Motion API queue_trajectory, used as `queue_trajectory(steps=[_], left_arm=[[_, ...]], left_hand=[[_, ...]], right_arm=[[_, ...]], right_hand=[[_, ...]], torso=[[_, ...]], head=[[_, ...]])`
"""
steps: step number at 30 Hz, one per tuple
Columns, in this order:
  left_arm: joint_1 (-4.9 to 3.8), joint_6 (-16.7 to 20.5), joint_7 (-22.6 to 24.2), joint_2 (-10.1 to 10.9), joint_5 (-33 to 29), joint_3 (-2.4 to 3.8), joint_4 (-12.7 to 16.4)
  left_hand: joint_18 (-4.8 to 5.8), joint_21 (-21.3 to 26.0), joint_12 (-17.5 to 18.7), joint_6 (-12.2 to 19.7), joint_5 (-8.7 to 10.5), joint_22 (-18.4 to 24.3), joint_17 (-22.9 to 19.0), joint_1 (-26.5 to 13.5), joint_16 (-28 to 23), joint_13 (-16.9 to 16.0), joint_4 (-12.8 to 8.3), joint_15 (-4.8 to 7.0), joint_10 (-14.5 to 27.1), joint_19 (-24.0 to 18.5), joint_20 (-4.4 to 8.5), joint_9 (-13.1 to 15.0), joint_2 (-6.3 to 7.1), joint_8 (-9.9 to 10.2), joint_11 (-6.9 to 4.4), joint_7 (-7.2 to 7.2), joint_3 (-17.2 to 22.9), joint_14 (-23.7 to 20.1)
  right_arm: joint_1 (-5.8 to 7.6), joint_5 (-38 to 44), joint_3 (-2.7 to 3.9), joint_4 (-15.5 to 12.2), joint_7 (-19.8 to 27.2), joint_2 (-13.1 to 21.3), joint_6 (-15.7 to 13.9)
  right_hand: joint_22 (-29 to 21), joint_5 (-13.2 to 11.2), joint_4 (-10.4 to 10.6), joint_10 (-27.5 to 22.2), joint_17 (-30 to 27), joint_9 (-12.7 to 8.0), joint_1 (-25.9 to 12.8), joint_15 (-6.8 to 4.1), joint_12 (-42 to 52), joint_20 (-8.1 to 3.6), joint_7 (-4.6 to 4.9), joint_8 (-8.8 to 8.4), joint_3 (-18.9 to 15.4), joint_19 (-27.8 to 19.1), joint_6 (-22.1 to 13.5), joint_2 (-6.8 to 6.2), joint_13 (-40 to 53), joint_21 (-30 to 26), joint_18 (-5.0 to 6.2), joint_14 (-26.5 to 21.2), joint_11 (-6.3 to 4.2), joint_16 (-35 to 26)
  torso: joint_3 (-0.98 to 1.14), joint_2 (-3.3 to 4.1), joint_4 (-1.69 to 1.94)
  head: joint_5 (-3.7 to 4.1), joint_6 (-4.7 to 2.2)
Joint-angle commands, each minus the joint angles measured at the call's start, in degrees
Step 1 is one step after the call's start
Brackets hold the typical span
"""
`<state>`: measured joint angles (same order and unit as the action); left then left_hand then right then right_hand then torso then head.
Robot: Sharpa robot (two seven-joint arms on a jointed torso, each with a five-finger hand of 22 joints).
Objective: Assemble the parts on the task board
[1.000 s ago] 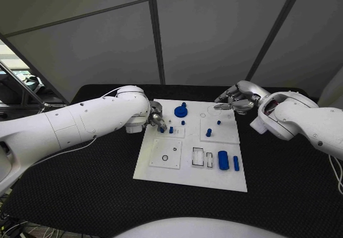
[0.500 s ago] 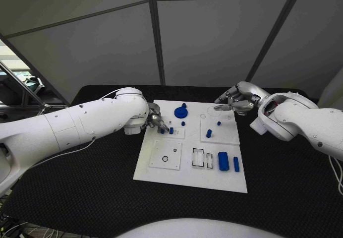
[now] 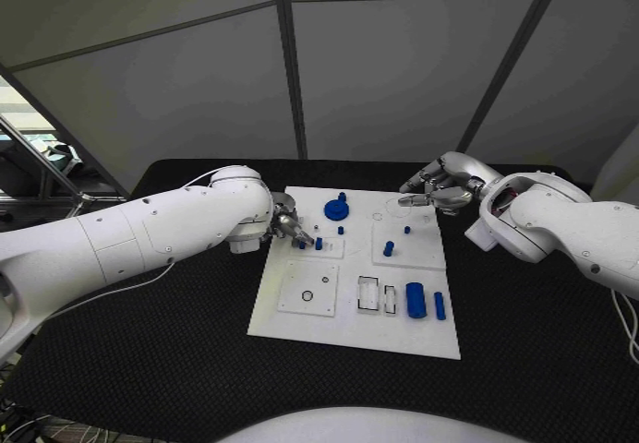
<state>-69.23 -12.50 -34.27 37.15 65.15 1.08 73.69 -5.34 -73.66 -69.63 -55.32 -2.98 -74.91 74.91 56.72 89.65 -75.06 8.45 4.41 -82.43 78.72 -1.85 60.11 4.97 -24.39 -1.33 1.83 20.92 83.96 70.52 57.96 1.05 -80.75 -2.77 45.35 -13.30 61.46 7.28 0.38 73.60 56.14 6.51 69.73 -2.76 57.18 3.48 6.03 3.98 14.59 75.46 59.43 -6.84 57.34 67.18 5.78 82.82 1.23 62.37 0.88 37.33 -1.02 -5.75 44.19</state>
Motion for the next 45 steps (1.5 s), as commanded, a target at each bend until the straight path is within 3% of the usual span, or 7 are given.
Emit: queue_trajectory(steps=[1,11,17,22,30,35,45], left_arm=[[0.14,2.0,-0.3,0.3,0.6,0.36,0.0],[0.15,8.8,2.6,1.6,-0.7,3.77,1.2],[0.05,13.6,6.1,2.4,-6.4,4.65,1.5],[-0.02,15.9,9.8,2.3,-7.9,4.81,1.2],[0.08,24.4,25.0,-0.1,0.6,1.31,0.4],[0.15,29.7,31.6,-2.1,6.1,-1.10,-0.8],[0.67,28.8,33.9,-5.3,15.9,-2.59,-3.6]], left_hand=[[0.90,-0.2,0.3,-0.4,0.21,-1.9,15.1,0.8,0.3,-6.5,0.6,0.42,-0.1,0.4,0.16,0.1,0.16,-0.1,-0.44,0.08,-0.1,6.0],[-0.35,5.2,7.5,1.2,0.22,2.3,11.3,2.8,-4.0,-3.4,4.5,0.19,3.0,-3.0,0.04,-0.4,2.15,1.5,0.07,0.72,-3.3,4.7],[-4.44,29.0,34.6,5.3,-0.01,19.6,-2.2,6.5,-21.4,9.7,8.4,-2.23,16.8,-17.0,-2.25,-4.6,3.87,6.8,3.00,3.63,-11.2,-2.2],[-4.96,35.4,40.0,6.0,0.37,23.9,-12.7,11.0,-35.7,13.8,7.6,-3.48,20.9,-19.0,-3.21,-7.7,2.48,9.2,3.75,4.56,-14.3,-8.3],[-4.80,42.9,49.8,1.9,-6.23,28.4,-25.3,28.7,-52.8,27.8,-2.2,-4.44,22.3,-21.5,-4.61,-21.7,2.37,15.7,4.71,5.42,-7.2,-18.0],[-4.74,43.8,52.8,-1.2,-6.79,28.4,-26.8,29.5,-54.4,33.9,-3.6,-5.00,21.3,-22.4,-4.71,-26.0,4.23,16.9,5.20,5.45,-6.7,-18.9],[-5.12,44.1,58.3,-3.4,-6.43,28.2,-28.0,28.3,-53.1,46.7,-4.1,-5.19,20.6,-19.8,-4.92,-33.2,5.31,19.7,5.78,5.49,-7.0,-15.9]], right_arm=[[0.11,0.1,0.04,0.0,0.6,0.0,0.0],[0.10,0.1,0.03,0.0,0.7,0.0,0.0],[0.10,0.1,0.03,0.1,0.6,0.1,0.0],[0.10,0.1,0.03,0.1,0.6,0.2,-0.1],[0.11,0.1,0.03,0.0,0.7,0.0,-0.2],[0.11,0.1,0.03,-0.1,0.8,-0.1,-0.5],[0.11,0.1,0.03,-0.3,0.8,-0.2,-0.6]], right_hand=[[0.0,0.2,0.0,-0.4,0.0,0.1,-0.6,-0.17,-0.2,-0.02,-0.04,-0.26,0.1,0.3,-0.3,-0.03,-0.1,-0.2,0.51,0.4,-0.03,-0.2],[0.0,0.2,0.0,-0.4,0.0,0.1,-0.6,-0.17,-0.2,-0.02,-0.04,-0.26,0.1,0.3,-0.3,-0.03,-0.1,-0.2,0.51,0.4,-0.03,-0.2],[0.0,0.2,0.0,-0.4,0.0,0.1,-0.6,-0.17,-0.2,-0.02,-0.04,-0.26,0.1,0.3,-0.3,-0.03,-0.1,-0.2,0.51,0.4,-0.03,-0.2],[0.0,0.2,0.0,-0.4,0.0,0.1,-0.6,-0.17,-0.2,-0.02,-0.04,-0.26,0.1,0.3,-0.3,-0.03,-0.1,-0.2,0.51,0.4,-0.03,-0.2],[0.1,0.2,-0.1,-0.4,0.0,0.1,-0.6,-0.16,-0.1,-0.02,-0.03,-0.28,0.1,0.4,-0.3,-0.04,0.0,-0.1,0.48,0.4,-0.02,-0.2],[0.0,0.2,-0.1,-0.5,0.0,0.1,-0.6,-0.16,-0.2,-0.02,-0.03,-0.28,0.1,0.4,-0.3,-0.04,-0.1,-0.2,0.50,0.4,-0.03,-0.2],[-0.1,0.3,-0.1,-0.5,-0.1,0.1,-0.5,-0.17,-0.2,-0.02,-0.04,-0.27,0.2,0.3,-0.3,-0.01,-0.1,-0.3,0.52,0.4,-0.03,-0.3]], torso=[[0.02,-0.01,0.01],[0.05,-0.03,0.03],[0.06,-0.02,0.04],[0.10,-0.02,-0.07],[-0.07,0.14,-0.10],[0.08,0.06,-0.16],[0.04,0.07,-0.07]], head=[[-0.03,-0.11],[0.04,-0.21],[0.11,-0.35],[0.15,-0.45],[0.91,-1.01],[1.00,-1.13],[1.43,-1.27]])
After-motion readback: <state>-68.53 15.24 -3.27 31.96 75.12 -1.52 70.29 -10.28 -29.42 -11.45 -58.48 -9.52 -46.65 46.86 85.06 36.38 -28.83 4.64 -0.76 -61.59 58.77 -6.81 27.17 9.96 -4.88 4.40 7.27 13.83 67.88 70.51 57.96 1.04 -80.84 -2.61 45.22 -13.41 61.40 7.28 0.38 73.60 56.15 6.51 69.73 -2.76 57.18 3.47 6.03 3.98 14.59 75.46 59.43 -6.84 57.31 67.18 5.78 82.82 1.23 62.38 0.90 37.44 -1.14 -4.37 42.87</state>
